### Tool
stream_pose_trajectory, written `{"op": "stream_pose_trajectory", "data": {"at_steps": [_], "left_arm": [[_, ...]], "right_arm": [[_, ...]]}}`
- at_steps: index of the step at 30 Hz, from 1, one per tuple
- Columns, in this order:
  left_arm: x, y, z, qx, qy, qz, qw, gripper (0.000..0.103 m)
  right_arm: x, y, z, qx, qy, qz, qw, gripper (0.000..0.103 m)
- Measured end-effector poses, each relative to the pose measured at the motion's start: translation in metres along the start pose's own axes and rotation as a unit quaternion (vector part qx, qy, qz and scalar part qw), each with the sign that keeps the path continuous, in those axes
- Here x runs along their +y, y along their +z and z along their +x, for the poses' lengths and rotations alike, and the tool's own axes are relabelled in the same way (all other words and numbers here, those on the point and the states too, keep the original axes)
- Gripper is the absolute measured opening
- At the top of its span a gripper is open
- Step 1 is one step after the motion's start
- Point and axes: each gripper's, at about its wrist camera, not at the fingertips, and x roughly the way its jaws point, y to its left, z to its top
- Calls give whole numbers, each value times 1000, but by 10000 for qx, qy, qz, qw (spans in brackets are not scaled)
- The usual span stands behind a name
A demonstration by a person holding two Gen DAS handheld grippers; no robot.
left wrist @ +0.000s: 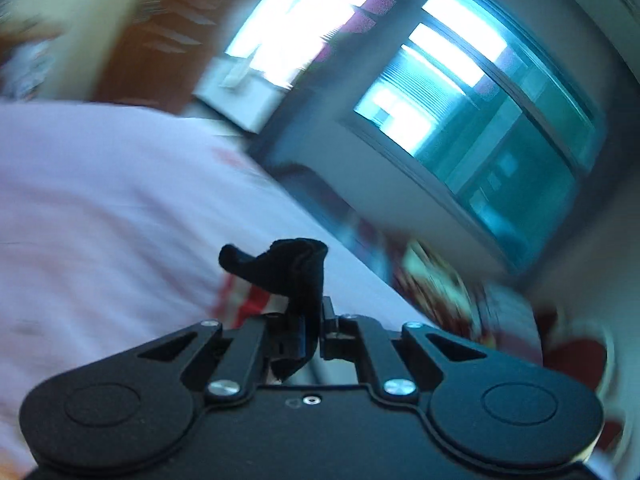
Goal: Fold small clothes
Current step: 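Lay the held sleeve across the sweater body and open the left gripper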
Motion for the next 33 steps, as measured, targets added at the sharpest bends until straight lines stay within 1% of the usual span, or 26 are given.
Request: {"op": "stream_pose_trajectory", "data": {"at_steps": [2, 5, 8, 11, 14, 18, 20, 22, 23, 24, 26, 27, 28, 30, 31, 33], "left_arm": [[-44, -19, 17, 260, -176, 436, 9986, 5], [-103, -51, 42, 602, -441, 826, 9938, 5], [-154, -80, 63, 888, -636, 1168, 9871, 5], [-189, -99, 90, 1133, -759, 1524, 9789, 5], [-223, -122, 104, 1202, -841, 1971, 9694, 5], [-268, -159, 115, 1355, -926, 2534, 9533, 5], [-277, -169, 118, 1425, -963, 2674, 9481, 5], [-289, -187, 116, 1633, -1015, 2768, 9415, 6], [-295, -193, 119, 1804, -1050, 2841, 9358, 10], [-301, -200, 123, 1933, -1071, 2929, 9302, 18], [-308, -214, 126, 2049, -1144, 3056, 9228, 56], [-311, -221, 124, 2030, -1226, 3073, 9216, 63], [-310, -223, 118, 1973, -1317, 3076, 9215, 66], [-304, -222, 106, 1811, -1429, 3080, 9230, 65], [-299, -219, 99, 1728, -1439, 3070, 9248, 64], [-278, -208, 78, 1485, -1314, 3041, 9318, 64]], "right_arm": [[-4, 3, 1, 12, 56, -79, 10000, 0], [-13, 9, 0, -48, 92, -147, 9998, 0], [-27, 16, -1, -75, 212, -1, 9997, 0], [-38, 21, -2, -73, 258, 33, 9996, 0], [-49, 27, -4, -98, 296, 74, 9995, 0], [-63, 33, -5, -83, 345, 132, 9993, 0], [-70, 34, -5, -64, 348, 144, 9993, 0], [-77, 35, -5, -26, 344, 164, 9993, 0], [-79, 36, -5, -6, 345, 177, 9992, 0], [-82, 36, -5, 8, 355, 195, 9992, 0], [-85, 38, -3, 34, 356, 241, 9991, 0], [-85, 38, -3, 39, 344, 259, 9991, 0], [-85, 39, 0, 44, 353, 267, 9990, 0], [-82, 41, 3, 80, 428, 262, 9987, 0], [-80, 41, 7, 91, 469, 275, 9985, 0], [-74, 41, 13, 130, 594, 321, 9976, 0]]}}
